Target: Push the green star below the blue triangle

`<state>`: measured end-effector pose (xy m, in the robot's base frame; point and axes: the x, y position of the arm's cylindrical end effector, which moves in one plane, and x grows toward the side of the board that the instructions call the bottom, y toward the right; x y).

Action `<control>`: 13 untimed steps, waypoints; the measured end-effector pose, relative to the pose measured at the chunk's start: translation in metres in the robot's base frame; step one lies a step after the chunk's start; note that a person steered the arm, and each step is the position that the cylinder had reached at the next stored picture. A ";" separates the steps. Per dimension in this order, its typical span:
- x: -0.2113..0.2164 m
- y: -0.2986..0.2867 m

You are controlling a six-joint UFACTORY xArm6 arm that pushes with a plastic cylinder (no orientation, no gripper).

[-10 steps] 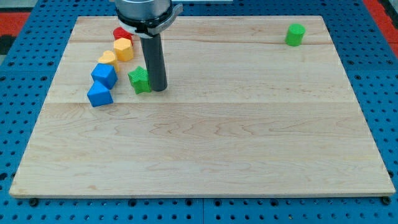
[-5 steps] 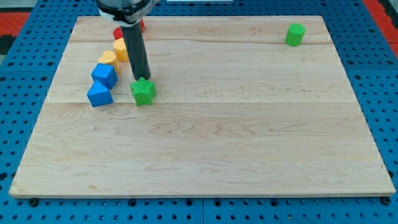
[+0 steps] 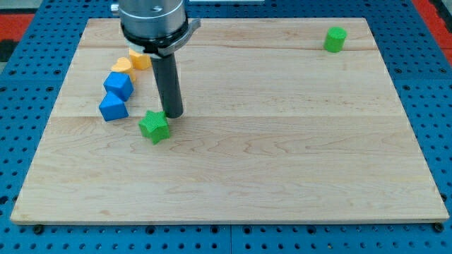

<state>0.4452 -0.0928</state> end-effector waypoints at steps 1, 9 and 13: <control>0.017 0.011; 0.130 -0.169; 0.063 -0.135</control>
